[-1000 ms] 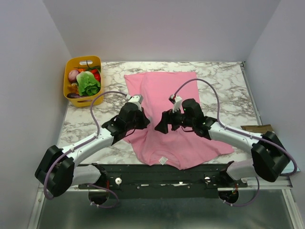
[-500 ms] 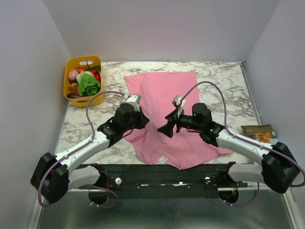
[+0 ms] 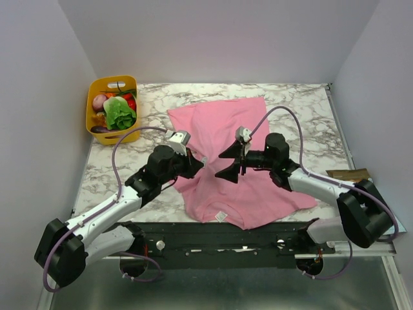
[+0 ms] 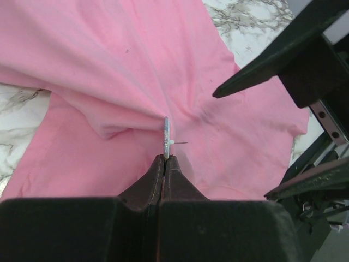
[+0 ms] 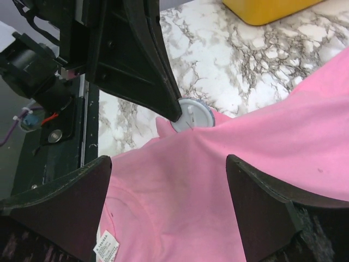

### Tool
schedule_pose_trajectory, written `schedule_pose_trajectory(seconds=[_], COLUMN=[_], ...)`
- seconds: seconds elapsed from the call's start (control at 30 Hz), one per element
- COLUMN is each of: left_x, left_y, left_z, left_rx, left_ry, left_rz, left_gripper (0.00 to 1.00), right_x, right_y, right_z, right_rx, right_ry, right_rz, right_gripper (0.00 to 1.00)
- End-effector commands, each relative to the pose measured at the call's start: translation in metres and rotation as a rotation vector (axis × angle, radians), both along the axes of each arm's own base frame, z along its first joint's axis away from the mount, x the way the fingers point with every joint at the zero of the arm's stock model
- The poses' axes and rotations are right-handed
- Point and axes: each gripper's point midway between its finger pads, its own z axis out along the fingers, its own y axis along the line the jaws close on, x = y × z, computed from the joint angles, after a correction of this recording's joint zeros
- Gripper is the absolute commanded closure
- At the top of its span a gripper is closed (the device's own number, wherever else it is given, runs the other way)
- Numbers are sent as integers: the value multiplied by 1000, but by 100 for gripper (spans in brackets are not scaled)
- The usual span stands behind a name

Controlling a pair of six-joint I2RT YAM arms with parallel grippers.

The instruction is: Pin the brooch onto the clothing

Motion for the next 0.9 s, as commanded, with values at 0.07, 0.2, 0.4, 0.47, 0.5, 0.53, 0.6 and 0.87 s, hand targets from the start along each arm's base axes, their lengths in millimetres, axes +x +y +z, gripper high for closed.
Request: schedule_pose_trajectory(seconds=[0.07, 0.2, 0.4, 0.47, 0.5, 0.53, 0.6, 0.87], left_x=[-13, -17, -24, -26, -28, -29, -31, -36], left_y=[-9, -7, -6, -7, -7, -8, -7, -10], left_z=[10, 13, 16, 18, 20, 21, 24, 34], left_rx=[-51, -68, -65, -69, -75, -78, -82, -100], left_ry=[-65, -90, -117, -123, -132, -135, -143, -160], left_rz=[-106, -114, -147, -158, -171, -176, -181, -212], left_gripper=[100, 100, 100, 100, 100, 100, 100, 100], right_x=[-15, -7, 1, 1, 1, 2, 2, -1], right_y=[15, 14, 6, 7, 8, 9, 12, 13], right_z=[17, 9, 10, 14, 10, 11, 10, 12], right_rx=[85, 79, 124, 143, 142, 149, 151, 148], right_ry=[-49, -31, -21, -15, 1, -4, 21, 22], right_rz=[222, 210, 205, 224, 237, 245, 268, 295], right_gripper=[9, 9, 9, 9, 10, 11, 13, 16])
